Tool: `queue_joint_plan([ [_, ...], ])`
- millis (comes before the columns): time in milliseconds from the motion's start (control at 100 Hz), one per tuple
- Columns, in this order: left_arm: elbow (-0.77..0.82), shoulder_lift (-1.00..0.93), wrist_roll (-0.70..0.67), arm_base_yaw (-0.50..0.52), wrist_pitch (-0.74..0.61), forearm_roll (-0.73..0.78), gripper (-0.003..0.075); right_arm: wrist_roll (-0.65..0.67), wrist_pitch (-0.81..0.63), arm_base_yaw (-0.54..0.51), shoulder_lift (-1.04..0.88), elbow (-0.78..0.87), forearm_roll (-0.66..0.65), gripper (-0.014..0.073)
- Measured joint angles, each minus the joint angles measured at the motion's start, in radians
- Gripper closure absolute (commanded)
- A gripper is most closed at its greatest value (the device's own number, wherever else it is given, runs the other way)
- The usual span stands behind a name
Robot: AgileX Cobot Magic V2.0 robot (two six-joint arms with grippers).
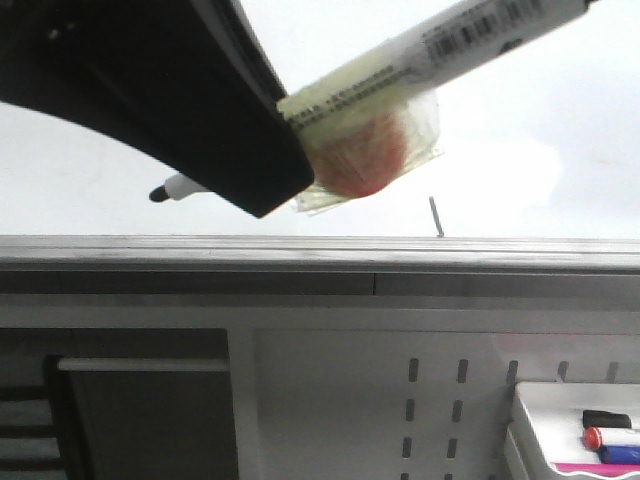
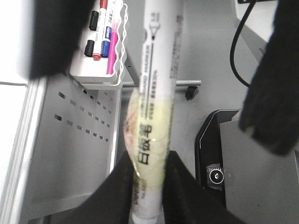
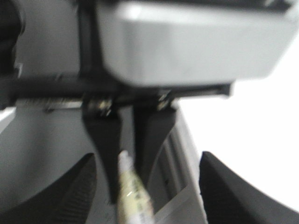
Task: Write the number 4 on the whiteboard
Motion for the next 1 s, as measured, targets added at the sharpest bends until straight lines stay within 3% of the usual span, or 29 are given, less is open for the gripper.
queue_joint_plan([
  [90, 0.0, 0.0, -0.041, 0.015, -0.01, 0.0, 0.0741, 0.0, -0.035, 0.0, -0.051, 0.0, 0.0, 0.0156],
  [160, 0.012, 0.0, -0.102, 0.035, -0.055, 0.0, 0.0741, 0.002, -0.044, 0.0, -0.092, 0.0, 0.0, 0.0228],
  [370, 0.121, 0.007, -0.42, 0.108, -0.392, -0.002, 0.0741, 0.051, -0.016, -0.026, -0.189, 0.0, 0.004, 0.0668],
  [480, 0.166, 0.042, -0.532, 0.121, -0.582, -0.021, 0.0741, 0.086, 0.049, -0.074, -0.216, 0.0, 0.004, 0.0654],
  [640, 0.173, 0.131, -0.568, 0.121, -0.79, -0.15, 0.0741, 0.101, 0.145, -0.145, -0.243, 0.0, 0.004, 0.0654],
  [890, 0.173, 0.204, -0.565, 0.121, -1.023, -0.269, 0.0741, 0.131, 0.234, -0.203, -0.293, 0.0, 0.004, 0.0654],
  [1000, 0.173, 0.204, -0.454, 0.121, -1.054, -0.383, 0.0741, 0.141, 0.257, -0.226, -0.312, 0.0, 0.004, 0.0654],
])
